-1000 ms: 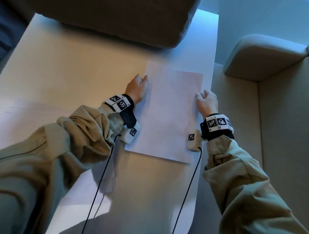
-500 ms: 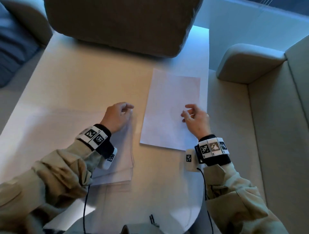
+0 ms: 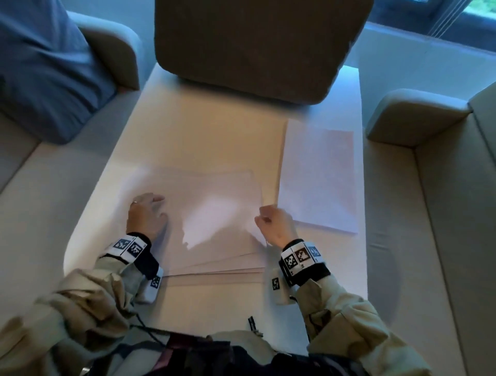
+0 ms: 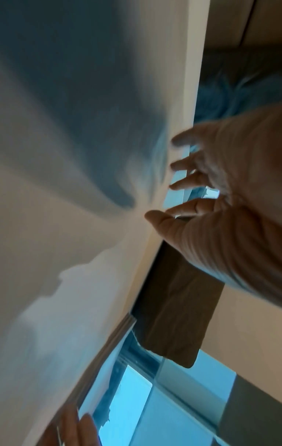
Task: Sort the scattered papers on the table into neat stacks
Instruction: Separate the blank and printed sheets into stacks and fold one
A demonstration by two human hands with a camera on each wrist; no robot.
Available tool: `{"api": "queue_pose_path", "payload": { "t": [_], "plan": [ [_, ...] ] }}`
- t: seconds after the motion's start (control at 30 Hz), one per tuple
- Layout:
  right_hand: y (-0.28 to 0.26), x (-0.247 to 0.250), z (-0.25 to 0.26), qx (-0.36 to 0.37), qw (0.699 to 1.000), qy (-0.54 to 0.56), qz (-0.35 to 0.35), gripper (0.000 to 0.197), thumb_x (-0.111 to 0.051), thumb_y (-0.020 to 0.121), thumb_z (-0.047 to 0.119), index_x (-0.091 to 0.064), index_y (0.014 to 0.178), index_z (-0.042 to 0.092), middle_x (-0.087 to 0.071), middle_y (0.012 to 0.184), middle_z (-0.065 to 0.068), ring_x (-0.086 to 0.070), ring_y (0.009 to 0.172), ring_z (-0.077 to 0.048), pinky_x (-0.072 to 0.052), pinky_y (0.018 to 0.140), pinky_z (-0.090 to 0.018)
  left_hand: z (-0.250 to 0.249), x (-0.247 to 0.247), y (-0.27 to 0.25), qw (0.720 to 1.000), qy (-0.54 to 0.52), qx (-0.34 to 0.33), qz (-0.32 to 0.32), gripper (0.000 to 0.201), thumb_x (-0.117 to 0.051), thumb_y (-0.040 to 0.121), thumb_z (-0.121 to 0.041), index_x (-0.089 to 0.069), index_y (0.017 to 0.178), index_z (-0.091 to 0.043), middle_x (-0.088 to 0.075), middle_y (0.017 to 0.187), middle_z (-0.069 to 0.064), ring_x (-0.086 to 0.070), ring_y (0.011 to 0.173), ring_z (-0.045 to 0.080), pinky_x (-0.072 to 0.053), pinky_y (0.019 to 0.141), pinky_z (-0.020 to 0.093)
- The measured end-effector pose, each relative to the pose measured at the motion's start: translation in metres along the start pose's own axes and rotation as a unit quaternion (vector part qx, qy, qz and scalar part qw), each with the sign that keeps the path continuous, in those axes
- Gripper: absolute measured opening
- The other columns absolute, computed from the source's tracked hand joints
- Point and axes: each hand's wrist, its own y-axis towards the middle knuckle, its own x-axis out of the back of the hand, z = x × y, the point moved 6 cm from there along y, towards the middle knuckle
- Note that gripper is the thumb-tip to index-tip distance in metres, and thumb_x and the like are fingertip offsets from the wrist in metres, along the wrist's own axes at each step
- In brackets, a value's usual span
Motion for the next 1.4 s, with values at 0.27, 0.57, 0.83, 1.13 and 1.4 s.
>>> {"api": "queue_pose_path", "payload": {
  "t": [0.27, 0.57, 0.83, 1.13, 1.4],
  "plan": [
    [0.006, -0.037, 0.018, -0.099, 0.992, -0.026, -0.072, 0.053, -0.062, 0.087, 0.025, -0.041, 0.128, -0.002, -0.043, 0.132, -0.02, -0.038, 0.124, -0.032, -0.034, 0.1, -0.032, 0.057, 0.023, 0.003, 0.988, 0.051, 0.148, 0.006, 0.116, -0.09, 0.049, -0.043, -0.028, 0.135, 0.004, -0.034, 0.138, 0.027, -0.033, 0.129, 0.039, -0.037, 0.101, 0.05],
    [0.01, -0.055, 0.016, -0.203, 0.974, -0.028, -0.096, 0.073, -0.072, 0.077, 0.027, -0.034, 0.133, -0.002, -0.03, 0.138, -0.021, -0.028, 0.131, -0.037, -0.034, 0.106, -0.04, 0.071, 0.032, 0.016, 0.989, 0.053, 0.133, 0.043, 0.104, -0.091, 0.05, -0.038, -0.039, 0.13, 0.002, -0.043, 0.127, 0.026, -0.037, 0.125, 0.036, -0.041, 0.097, 0.041],
    [-0.011, -0.06, 0.047, -0.009, 0.976, -0.043, -0.214, 0.067, -0.058, 0.082, 0.008, -0.032, 0.143, 0.013, -0.04, 0.13, -0.013, -0.05, 0.109, -0.034, -0.044, 0.093, -0.042, 0.077, 0.028, 0.017, 0.991, 0.022, 0.13, 0.029, 0.103, -0.092, 0.046, -0.037, -0.04, 0.127, 0.0, -0.041, 0.127, 0.024, -0.041, 0.12, 0.035, -0.043, 0.094, 0.04],
    [-0.01, -0.074, 0.052, 0.029, 0.985, -0.111, -0.132, 0.088, -0.055, 0.088, 0.006, 0.008, 0.149, 0.002, -0.006, 0.156, -0.02, -0.02, 0.141, -0.035, -0.029, 0.11, -0.037, 0.08, 0.025, 0.02, 0.992, 0.003, 0.126, 0.033, 0.101, -0.092, 0.046, -0.035, -0.041, 0.126, -0.002, -0.041, 0.127, 0.022, -0.041, 0.12, 0.034, -0.043, 0.095, 0.04],
    [-0.01, -0.065, 0.05, 0.045, 0.987, -0.032, -0.152, 0.077, -0.058, 0.082, -0.002, -0.021, 0.147, 0.015, -0.029, 0.139, -0.015, -0.046, 0.118, -0.032, -0.04, 0.099, -0.032, 0.081, 0.025, 0.019, 0.991, -0.004, 0.129, 0.031, 0.1, -0.092, 0.046, -0.033, -0.041, 0.125, 0.0, -0.04, 0.127, 0.023, -0.041, 0.12, 0.035, -0.044, 0.094, 0.04]
  ]
}}
